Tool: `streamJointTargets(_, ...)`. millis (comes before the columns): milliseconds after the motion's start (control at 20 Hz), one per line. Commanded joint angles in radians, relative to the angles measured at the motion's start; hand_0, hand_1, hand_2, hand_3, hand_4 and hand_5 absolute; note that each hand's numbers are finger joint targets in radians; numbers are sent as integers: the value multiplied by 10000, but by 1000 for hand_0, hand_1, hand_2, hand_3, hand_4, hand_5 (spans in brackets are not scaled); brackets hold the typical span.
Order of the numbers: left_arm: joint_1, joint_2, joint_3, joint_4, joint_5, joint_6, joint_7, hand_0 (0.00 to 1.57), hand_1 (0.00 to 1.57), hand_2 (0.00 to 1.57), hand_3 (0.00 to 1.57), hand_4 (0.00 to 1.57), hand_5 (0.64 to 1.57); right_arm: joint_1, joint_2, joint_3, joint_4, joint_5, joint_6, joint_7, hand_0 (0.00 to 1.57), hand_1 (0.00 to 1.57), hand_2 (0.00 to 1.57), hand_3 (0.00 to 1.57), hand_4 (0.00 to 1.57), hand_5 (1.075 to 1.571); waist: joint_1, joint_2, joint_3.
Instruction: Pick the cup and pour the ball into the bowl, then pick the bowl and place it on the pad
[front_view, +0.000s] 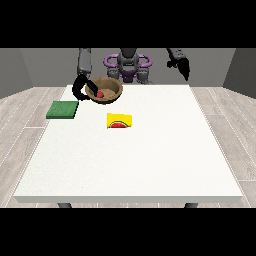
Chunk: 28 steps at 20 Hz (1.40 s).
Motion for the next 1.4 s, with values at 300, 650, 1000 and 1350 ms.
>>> streamJointTargets(300,534,522,706,366,324,-194,-323,0,0,0,0,997,1414,-115,-1412,-374,-1373,-525,1927,1806,1571,1571,1571,750,787,1570,-961,-273,73)
streamJointTargets(650,264,792,795,-332,675,-811,-468,0,0,0,0,1155,1463,-449,-3041,-1647,-1017,-1123,2677,1042,1571,1571,1571,466,834,1570,-130,1009,76)
streamJointTargets(1000,-365,3226,3043,-133,2547,-2498,-326,0,0,0,0,1310,1567,428,-3763,-2372,-581,-1451,3000,-609,1571,1571,1571,0,865,1571,120,1670,82)
streamJointTargets(1350,-799,4874,4388,1748,3409,-3979,-1609,0,0,0,0,1226,1566,-440,-3710,-2734,-680,-1719,2661,-828,1571,1571,1571,0,793,1567,93,3026,71)
